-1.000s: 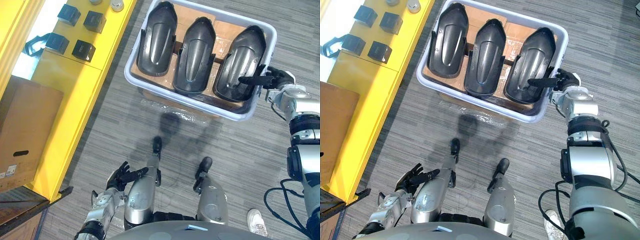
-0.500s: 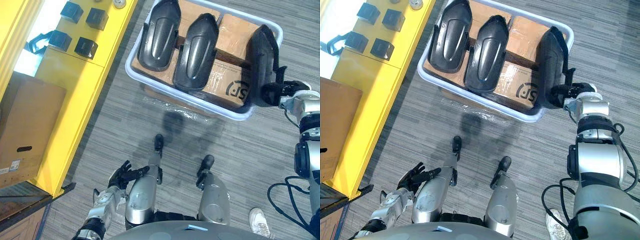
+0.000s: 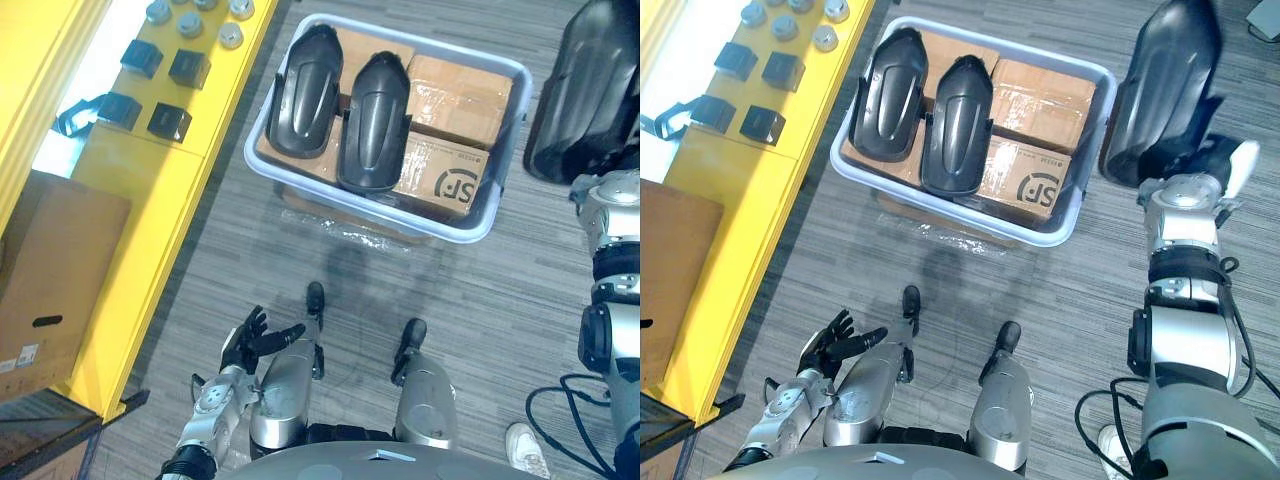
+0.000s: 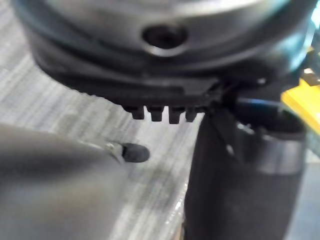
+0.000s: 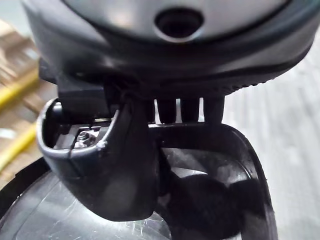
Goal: Walk over and take three plastic housings, then place them on the shelf
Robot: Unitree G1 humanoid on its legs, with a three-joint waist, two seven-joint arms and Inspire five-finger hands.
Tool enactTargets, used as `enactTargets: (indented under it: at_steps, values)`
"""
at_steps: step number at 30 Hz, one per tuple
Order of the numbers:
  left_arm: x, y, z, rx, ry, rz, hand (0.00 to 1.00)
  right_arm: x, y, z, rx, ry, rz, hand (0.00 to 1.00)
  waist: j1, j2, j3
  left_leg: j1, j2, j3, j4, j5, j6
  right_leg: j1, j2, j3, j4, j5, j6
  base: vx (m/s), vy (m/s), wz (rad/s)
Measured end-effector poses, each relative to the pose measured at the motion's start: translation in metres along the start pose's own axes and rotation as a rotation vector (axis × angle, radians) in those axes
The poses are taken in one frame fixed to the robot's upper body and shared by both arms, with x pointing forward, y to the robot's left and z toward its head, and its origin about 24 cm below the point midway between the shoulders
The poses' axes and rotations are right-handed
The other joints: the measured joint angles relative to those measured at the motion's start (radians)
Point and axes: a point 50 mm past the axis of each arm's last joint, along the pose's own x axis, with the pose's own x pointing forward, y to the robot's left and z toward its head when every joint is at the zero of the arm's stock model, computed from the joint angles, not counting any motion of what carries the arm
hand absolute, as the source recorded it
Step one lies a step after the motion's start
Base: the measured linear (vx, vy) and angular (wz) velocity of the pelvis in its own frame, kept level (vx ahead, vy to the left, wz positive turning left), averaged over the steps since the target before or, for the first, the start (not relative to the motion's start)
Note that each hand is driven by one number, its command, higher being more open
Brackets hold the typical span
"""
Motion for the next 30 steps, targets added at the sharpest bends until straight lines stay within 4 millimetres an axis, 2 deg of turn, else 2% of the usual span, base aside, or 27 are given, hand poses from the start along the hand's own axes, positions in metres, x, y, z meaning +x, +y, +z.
enactTargets:
  at_steps: [1,3,7,9,13,16,19,24,25,30]
  values:
    - [0.001,-0.006,0.014,-0.010,-0.060,-0.017,1.00,-0.005,-0.005,0.010,0.014,-0.092,-0.037,0.00,-0.005,-0.003,-0.001,0.011,0.002,0.002,0.000,-0.004,-0.002,0.020,0.005,-0.001,-0.017,0.003,0.004,0.04,-0.040,-0.03]
    - [-0.001,-0.013,0.035,-0.059,-0.154,-0.033,1.00,-0.017,-0.005,0.015,0.027,-0.203,-0.064,0.00,-0.009,-0.019,-0.029,0.015,0.005,0.004,0.000,-0.011,-0.005,0.032,0.011,-0.002,-0.039,0.008,0.005,0.07,-0.045,-0.04]
    - [-0.011,-0.030,0.076,-0.100,-0.334,-0.089,1.00,-0.055,0.008,-0.023,-0.020,-0.270,-0.018,0.00,-0.014,-0.075,-0.125,0.043,0.006,0.003,0.000,-0.022,-0.005,0.093,0.022,-0.023,-0.103,0.020,0.002,0.14,-0.053,0.04]
    - [-0.023,-0.048,0.104,-0.150,-0.472,-0.144,1.00,-0.084,0.013,-0.048,-0.056,-0.282,0.030,0.00,-0.022,-0.099,-0.186,0.053,0.002,-0.002,0.004,-0.022,-0.005,0.123,0.023,-0.042,-0.122,0.020,0.002,0.18,-0.054,0.20]
    - [-0.043,-0.073,0.139,-0.240,-0.650,-0.258,1.00,-0.120,0.020,-0.061,-0.056,-0.358,0.111,0.00,-0.035,-0.092,-0.227,0.071,0.002,-0.003,0.004,-0.022,-0.005,0.147,0.023,-0.055,-0.126,0.021,0.002,0.09,-0.034,0.06]
    - [-0.045,-0.088,0.139,-0.334,-0.624,-0.380,1.00,-0.142,0.029,-0.067,-0.020,-0.369,0.184,0.00,-0.037,-0.079,-0.262,0.085,0.005,0.008,0.000,-0.026,-0.010,0.160,0.026,-0.050,-0.136,0.021,0.003,0.01,-0.015,-0.08]
    - [-0.046,-0.109,0.131,-0.346,-0.548,-0.494,1.00,-0.157,0.043,-0.061,0.016,-0.404,0.257,0.00,-0.043,-0.065,-0.278,0.085,0.016,0.038,0.000,-0.044,-0.014,0.150,0.035,-0.039,-0.150,0.026,-0.001,-0.06,0.005,-0.23]
    - [-0.045,-0.135,0.122,-0.290,-0.441,-0.553,1.00,-0.199,0.065,-0.059,0.063,-0.464,0.463,0.00,-0.062,-0.074,-0.318,0.083,0.029,0.063,0.000,-0.056,-0.025,0.145,0.050,-0.021,-0.183,0.043,-0.011,-0.06,0.004,-0.19]
    - [-0.043,-0.135,0.121,-0.287,-0.432,-0.537,1.00,-0.209,0.069,-0.061,0.058,-0.479,0.506,0.00,-0.062,-0.078,-0.331,0.083,0.032,0.069,0.000,-0.056,-0.025,0.145,0.053,-0.017,-0.191,0.048,-0.012,-0.02,0.001,-0.11]
    - [-0.031,-0.128,0.119,-0.255,-0.404,-0.441,1.00,-0.230,0.081,-0.063,0.077,-0.473,0.627,0.00,-0.060,-0.085,-0.356,0.083,0.037,0.070,0.000,-0.054,-0.027,0.152,0.061,-0.018,-0.208,0.063,-0.012,0.00,-0.001,-0.01]
